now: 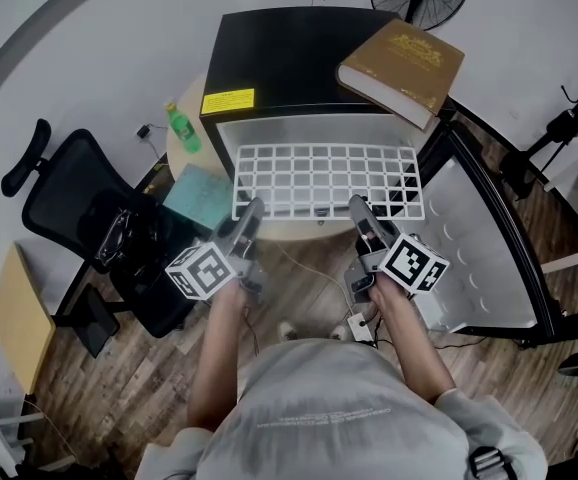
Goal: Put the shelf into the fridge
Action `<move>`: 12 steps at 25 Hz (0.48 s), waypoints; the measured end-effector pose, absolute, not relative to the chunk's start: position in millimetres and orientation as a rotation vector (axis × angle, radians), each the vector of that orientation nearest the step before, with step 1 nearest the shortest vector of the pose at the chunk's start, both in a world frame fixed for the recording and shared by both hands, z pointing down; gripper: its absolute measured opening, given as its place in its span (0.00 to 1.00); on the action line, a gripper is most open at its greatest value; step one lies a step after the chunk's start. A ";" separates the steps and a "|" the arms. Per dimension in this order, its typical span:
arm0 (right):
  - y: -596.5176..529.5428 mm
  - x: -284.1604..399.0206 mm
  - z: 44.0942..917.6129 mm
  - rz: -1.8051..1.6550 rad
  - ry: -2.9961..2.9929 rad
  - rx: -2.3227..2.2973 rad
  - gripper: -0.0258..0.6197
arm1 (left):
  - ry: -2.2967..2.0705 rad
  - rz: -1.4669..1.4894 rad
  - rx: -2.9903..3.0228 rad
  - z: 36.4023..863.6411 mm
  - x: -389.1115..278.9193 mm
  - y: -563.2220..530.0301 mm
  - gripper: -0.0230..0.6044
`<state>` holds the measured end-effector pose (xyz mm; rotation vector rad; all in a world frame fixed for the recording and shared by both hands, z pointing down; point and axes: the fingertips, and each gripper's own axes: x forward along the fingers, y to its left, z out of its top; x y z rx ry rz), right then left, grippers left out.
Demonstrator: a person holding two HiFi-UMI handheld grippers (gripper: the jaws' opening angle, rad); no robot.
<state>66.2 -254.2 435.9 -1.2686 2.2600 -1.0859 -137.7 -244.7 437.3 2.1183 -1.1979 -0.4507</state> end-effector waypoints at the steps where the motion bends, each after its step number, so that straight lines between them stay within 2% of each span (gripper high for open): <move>1: -254.5 66.1 435.6 -1.085 2.264 -1.268 0.24 | -1.196 -0.452 2.120 437.1 -137.7 -244.8 0.24; 12: -260.4 66.6 435.7 -1.103 2.283 -1.244 0.24 | -1.210 -0.453 2.110 437.6 -136.4 -245.7 0.24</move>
